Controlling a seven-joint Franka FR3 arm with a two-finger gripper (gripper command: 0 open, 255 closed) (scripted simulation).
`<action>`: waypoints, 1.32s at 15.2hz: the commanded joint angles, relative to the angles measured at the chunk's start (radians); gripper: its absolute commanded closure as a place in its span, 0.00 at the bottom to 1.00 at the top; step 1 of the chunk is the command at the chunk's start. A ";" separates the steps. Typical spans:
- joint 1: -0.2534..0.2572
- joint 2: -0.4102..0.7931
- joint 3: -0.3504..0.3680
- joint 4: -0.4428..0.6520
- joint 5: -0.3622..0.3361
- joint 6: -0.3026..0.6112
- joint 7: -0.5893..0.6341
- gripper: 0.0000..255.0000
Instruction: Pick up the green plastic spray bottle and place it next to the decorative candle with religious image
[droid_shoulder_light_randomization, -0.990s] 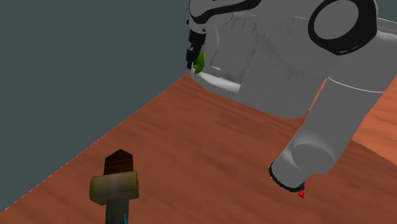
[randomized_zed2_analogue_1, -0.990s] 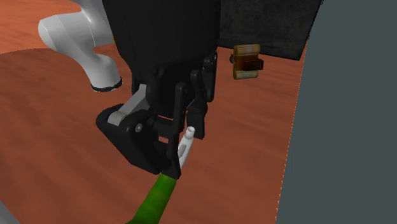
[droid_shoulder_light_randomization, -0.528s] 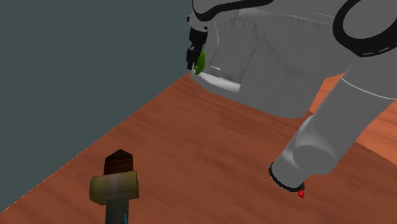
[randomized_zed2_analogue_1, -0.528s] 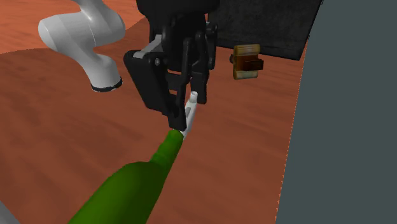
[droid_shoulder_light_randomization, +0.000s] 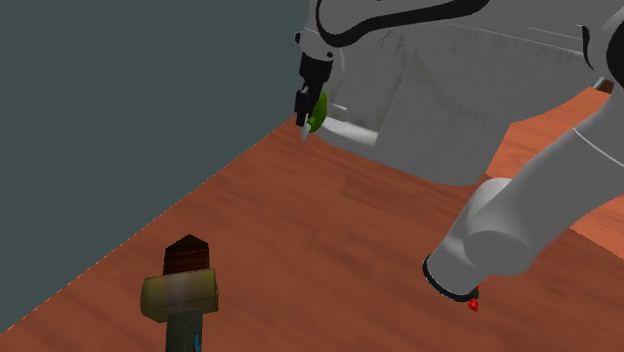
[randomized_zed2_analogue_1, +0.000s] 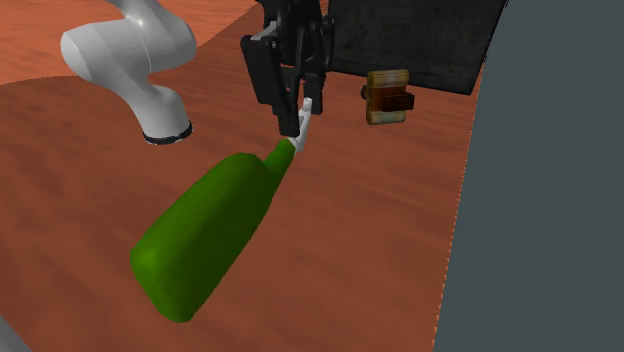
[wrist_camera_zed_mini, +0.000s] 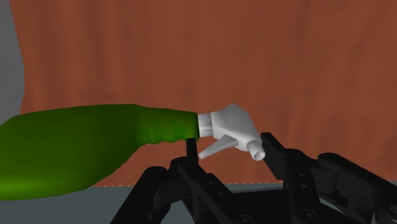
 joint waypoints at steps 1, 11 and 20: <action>0.018 -0.054 0.027 -0.054 0.004 -0.001 0.043 1.00; 0.112 -0.277 0.167 -0.243 0.069 -0.031 0.238 1.00; 0.216 -0.406 0.320 -0.315 0.168 -0.078 0.433 1.00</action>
